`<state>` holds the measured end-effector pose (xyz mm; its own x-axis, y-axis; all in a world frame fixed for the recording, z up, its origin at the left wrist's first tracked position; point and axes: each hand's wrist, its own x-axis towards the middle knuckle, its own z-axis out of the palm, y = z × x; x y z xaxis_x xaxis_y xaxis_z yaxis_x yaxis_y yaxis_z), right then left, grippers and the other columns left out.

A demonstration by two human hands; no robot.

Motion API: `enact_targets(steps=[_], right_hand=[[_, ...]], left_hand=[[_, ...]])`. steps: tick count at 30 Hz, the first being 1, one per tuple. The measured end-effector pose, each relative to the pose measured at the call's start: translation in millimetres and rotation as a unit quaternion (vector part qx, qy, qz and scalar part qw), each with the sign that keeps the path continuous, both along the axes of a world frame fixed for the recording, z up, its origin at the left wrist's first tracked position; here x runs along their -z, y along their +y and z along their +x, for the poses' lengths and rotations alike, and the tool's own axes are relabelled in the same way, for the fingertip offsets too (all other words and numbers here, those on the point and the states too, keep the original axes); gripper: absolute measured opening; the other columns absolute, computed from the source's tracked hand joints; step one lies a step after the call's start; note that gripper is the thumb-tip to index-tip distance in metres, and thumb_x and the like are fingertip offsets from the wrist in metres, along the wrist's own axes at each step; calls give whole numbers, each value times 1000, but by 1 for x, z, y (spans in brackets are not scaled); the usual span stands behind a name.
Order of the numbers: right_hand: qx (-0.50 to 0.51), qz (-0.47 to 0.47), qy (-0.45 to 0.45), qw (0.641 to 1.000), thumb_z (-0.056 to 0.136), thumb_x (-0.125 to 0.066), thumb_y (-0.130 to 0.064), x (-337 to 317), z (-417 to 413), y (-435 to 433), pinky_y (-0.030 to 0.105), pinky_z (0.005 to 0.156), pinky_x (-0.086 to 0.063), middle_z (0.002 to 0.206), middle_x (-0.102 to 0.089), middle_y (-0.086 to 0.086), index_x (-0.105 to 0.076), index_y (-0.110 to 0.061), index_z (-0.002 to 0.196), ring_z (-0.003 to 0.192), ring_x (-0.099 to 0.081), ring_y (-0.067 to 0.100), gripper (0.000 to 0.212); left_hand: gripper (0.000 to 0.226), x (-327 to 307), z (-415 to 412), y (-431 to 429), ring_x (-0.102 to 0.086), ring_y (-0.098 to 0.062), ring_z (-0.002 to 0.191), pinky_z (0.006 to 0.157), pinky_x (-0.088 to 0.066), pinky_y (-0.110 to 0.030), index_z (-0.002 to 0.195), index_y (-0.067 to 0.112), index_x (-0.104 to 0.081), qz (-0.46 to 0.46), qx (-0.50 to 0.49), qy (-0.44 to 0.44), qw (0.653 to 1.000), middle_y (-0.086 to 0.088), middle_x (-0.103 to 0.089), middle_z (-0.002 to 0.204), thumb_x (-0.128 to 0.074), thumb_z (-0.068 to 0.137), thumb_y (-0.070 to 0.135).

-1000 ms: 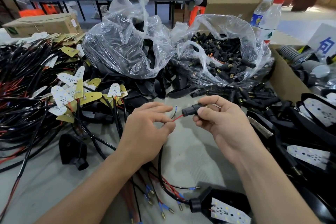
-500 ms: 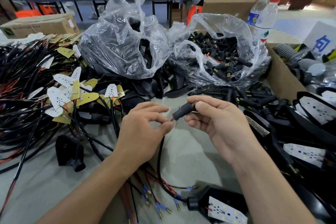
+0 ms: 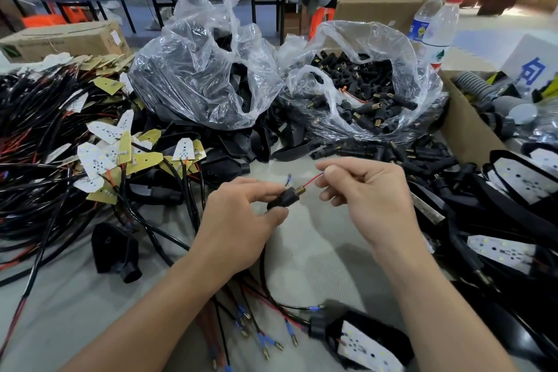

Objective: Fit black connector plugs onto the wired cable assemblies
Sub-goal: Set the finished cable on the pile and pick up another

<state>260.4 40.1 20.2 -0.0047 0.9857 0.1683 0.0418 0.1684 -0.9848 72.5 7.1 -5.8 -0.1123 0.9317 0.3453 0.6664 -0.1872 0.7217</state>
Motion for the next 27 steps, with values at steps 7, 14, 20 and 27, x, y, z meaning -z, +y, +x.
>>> enact_targets(steps=[7,14,20,27], right_hand=[[5,37,45,998,97,-60,-5,0,-8,-4,24,51,-51,68,-73,11,-74,-12,75,56,-66,19,26],[-59,18,99,993,98,-58,4,0,-20,-11,26,58,-59,71,-74,14,-73,-2,83,61,-70,21,22],[-81,15,104,991,95,-61,6,1,-22,-10,28,64,-60,75,-75,15,-76,-5,88,66,-70,22,21],[107,-74,-177,976,84,-70,-37,10,-4,-1,33,66,-55,64,-72,-6,-76,-24,73,63,-69,13,18]], left_hand=[[38,5,7,-1,-55,5,81,73,-37,-6,104,58,-71,-29,63,-9,998,33,-63,82,-78,84,26],[25,5,11,-2,-56,-8,57,56,-48,-28,99,44,-65,-47,117,-34,991,14,-70,77,-59,79,29],[23,10,8,0,-50,-3,60,58,-43,-20,100,54,-64,-40,84,-36,995,11,-62,71,-66,84,37],[16,0,12,3,-52,-15,53,49,-45,-27,88,29,-67,-95,89,-269,954,-8,-73,77,-63,87,14]])
